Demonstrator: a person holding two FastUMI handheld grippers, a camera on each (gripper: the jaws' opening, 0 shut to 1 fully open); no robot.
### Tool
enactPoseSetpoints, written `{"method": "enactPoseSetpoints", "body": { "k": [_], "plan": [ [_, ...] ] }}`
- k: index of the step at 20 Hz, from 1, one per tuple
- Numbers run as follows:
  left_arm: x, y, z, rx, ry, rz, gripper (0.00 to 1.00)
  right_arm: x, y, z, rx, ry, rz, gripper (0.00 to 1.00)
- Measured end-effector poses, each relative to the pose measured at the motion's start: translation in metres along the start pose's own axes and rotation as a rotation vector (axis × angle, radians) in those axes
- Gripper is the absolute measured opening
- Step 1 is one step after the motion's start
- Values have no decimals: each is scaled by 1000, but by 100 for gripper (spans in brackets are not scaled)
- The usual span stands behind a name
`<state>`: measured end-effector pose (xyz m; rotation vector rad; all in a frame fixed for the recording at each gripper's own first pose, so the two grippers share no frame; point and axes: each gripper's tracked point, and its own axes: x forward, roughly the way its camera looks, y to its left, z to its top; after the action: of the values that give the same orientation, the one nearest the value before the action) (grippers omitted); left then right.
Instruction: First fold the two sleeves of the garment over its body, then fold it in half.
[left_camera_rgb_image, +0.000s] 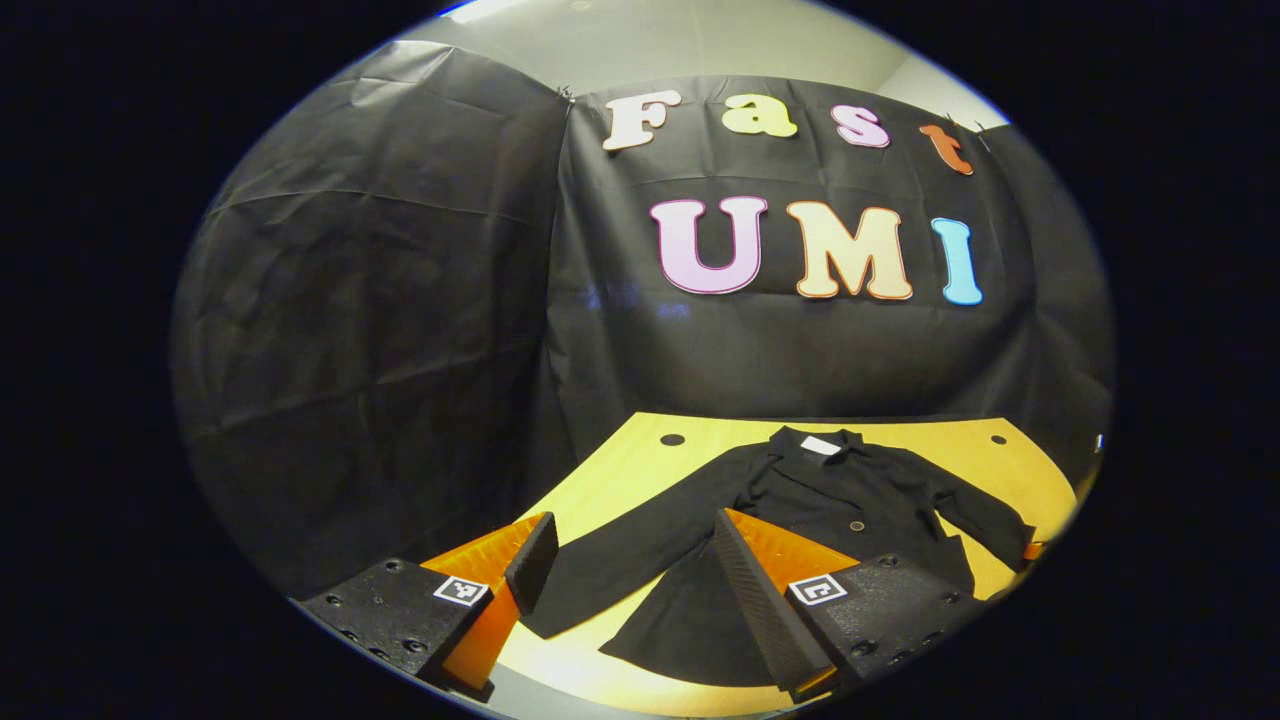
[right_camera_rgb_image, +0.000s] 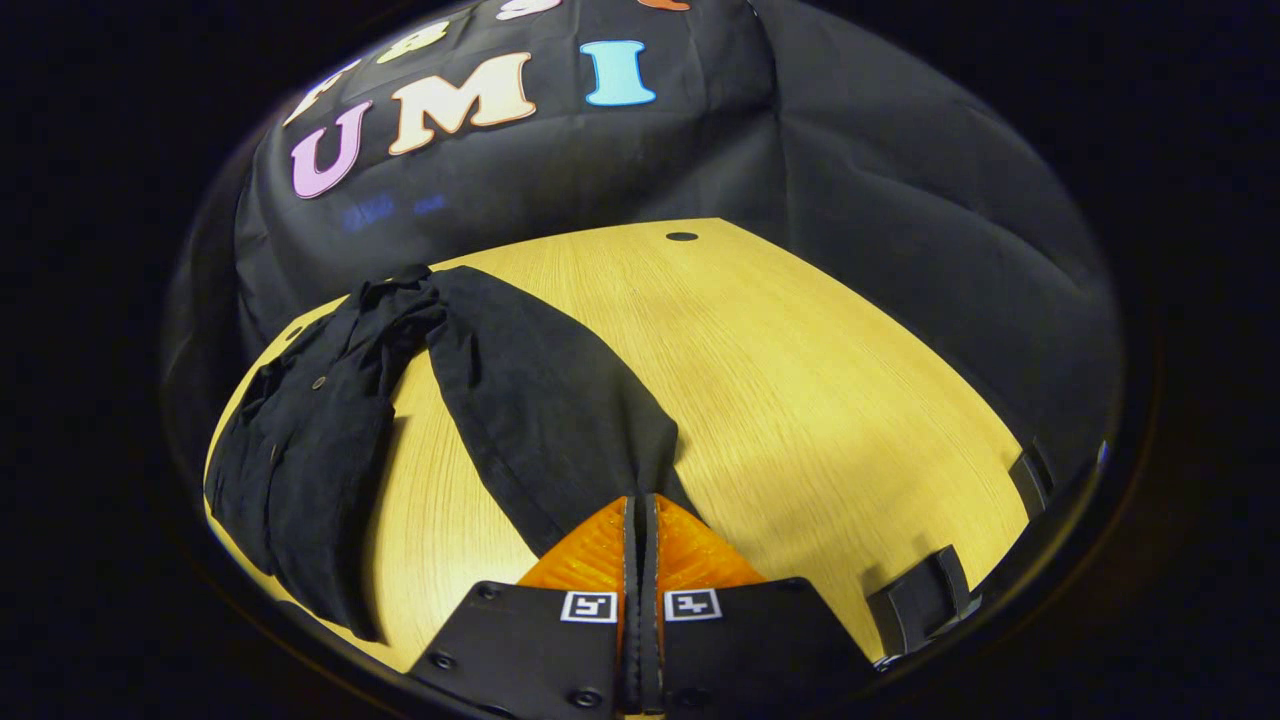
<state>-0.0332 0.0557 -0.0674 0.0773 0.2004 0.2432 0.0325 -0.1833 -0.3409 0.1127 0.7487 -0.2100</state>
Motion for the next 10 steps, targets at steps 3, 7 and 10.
{"method": "enactPoseSetpoints", "body": {
  "k": [3,7,10],
  "plan": [
    [-4,0,-4,-6,10,12,92,-1,4,2,36,22,34,2],
    [-11,2,-9,-6,19,31,92,-4,10,3,42,62,80,2],
    [-12,0,-14,-6,20,34,92,-6,24,13,26,58,108,2]
  ]
}}
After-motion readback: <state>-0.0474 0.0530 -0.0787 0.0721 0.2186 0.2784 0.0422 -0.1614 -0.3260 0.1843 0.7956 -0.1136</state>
